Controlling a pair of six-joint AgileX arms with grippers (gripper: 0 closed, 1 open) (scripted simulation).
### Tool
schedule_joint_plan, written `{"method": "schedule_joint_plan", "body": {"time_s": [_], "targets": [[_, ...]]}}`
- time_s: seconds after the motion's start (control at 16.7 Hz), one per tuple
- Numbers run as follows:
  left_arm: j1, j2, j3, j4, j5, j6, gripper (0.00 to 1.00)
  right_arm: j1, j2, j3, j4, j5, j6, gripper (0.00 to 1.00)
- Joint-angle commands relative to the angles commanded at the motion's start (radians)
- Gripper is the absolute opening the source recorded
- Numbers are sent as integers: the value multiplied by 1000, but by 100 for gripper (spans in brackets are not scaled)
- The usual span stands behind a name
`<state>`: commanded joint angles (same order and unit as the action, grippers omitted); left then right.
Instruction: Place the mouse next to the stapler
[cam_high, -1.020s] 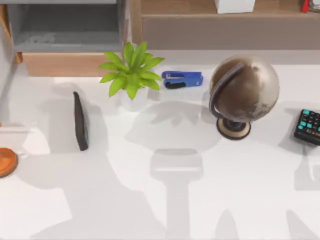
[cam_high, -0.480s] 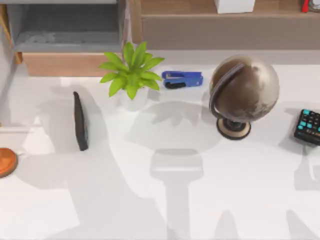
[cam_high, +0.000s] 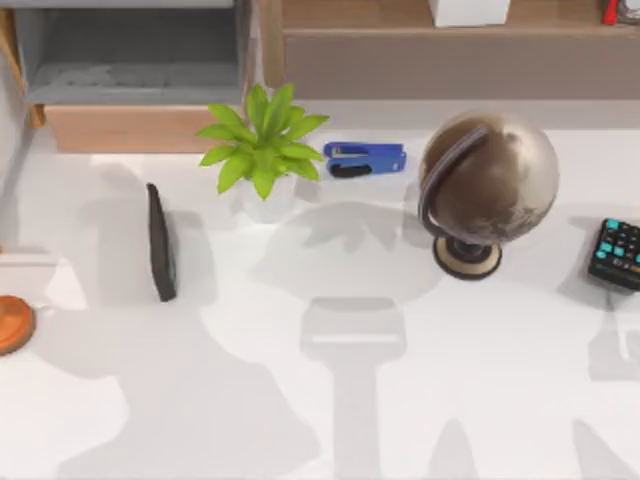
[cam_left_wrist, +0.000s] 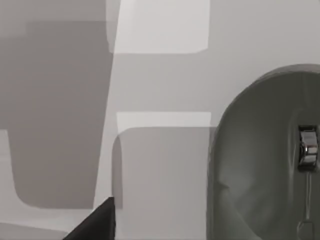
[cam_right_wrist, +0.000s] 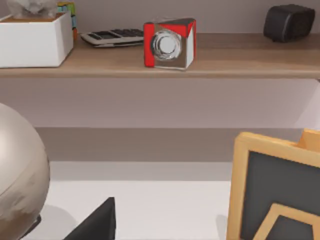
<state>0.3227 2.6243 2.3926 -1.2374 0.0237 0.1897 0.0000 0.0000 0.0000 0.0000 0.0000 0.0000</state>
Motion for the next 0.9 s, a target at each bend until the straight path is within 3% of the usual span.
{"method": "schedule_joint_plan", "body": {"time_s": [0.18, 0.9], "targets": [[0, 0, 0, 0, 0, 0, 100, 0, 0, 0, 0, 0, 0, 100], [0, 0, 0, 0, 0, 0, 10, 0, 0, 0, 0, 0, 0, 100]]}}
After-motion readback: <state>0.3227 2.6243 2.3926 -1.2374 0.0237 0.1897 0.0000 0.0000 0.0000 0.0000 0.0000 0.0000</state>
